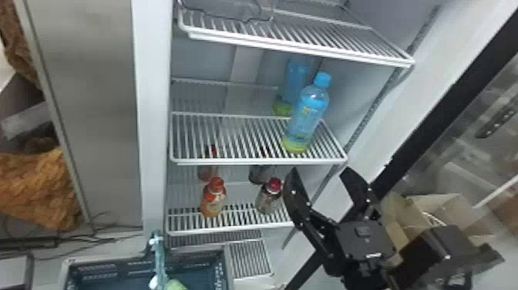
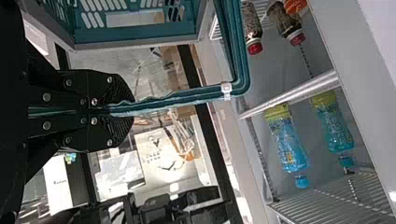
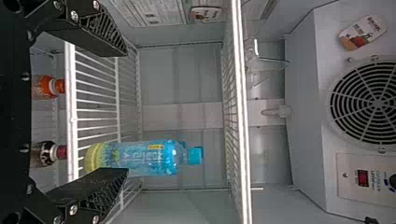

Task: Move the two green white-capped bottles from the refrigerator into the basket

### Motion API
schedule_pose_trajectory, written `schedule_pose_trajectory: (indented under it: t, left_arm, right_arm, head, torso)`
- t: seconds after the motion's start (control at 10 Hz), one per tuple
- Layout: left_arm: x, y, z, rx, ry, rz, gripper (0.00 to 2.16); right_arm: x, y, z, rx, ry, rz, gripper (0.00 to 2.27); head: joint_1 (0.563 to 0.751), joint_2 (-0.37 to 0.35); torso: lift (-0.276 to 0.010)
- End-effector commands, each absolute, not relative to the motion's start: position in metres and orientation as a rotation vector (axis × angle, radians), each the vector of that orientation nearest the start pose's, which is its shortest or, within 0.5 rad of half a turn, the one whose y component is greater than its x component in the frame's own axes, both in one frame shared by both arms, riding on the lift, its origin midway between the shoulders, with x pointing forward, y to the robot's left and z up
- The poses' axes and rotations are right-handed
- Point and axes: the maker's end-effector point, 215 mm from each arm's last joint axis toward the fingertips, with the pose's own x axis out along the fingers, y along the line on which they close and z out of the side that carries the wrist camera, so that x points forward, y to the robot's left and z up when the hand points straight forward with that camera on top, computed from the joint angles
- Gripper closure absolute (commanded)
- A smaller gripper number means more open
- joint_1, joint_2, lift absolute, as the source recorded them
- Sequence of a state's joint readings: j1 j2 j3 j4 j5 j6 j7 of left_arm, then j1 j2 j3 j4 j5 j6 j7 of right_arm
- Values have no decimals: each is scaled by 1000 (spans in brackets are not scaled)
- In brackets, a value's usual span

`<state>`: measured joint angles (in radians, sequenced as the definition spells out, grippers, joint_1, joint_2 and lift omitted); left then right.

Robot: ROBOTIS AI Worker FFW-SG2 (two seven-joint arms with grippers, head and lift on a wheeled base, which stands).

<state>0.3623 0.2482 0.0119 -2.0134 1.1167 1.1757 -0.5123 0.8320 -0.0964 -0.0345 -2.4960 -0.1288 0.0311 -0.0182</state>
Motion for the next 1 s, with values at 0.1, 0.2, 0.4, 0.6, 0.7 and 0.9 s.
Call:
schedule_pose_trajectory:
  t: [0.1,0.2,0.4,0.6,0.7,0.9]
  left_arm:
    - [276,14,-381,-993,887,-1057,1200]
    - [276,14,-381,-993,887,-1057,1200]
    - [276,14,-381,-993,887,-1057,1200]
    - [276,15,-381,-992,884,-1055,1200]
    - [276,14,-380,-992,882,-1057,1200]
    - [276,14,-380,-991,882,-1057,1200]
  right_arm:
    - [361,-241,-252,37,-40,32,165]
    - [362,-241,-252,37,-43,32,165]
    - [362,-241,-253,38,-40,31,165]
    - [362,-241,-252,38,-43,30,165]
    - [362,-241,-252,40,-45,30,165]
    - [362,-241,-250,41,-50,30,165]
  head:
    - [695,-350]
    - [695,-350]
    - [695,-350]
    - [695,-350]
    - [695,-350]
    - [695,-350]
  torso:
    - [-4]
    - [-4]
    - [-4]
    - [-4]
    - [-4]
    - [-4]
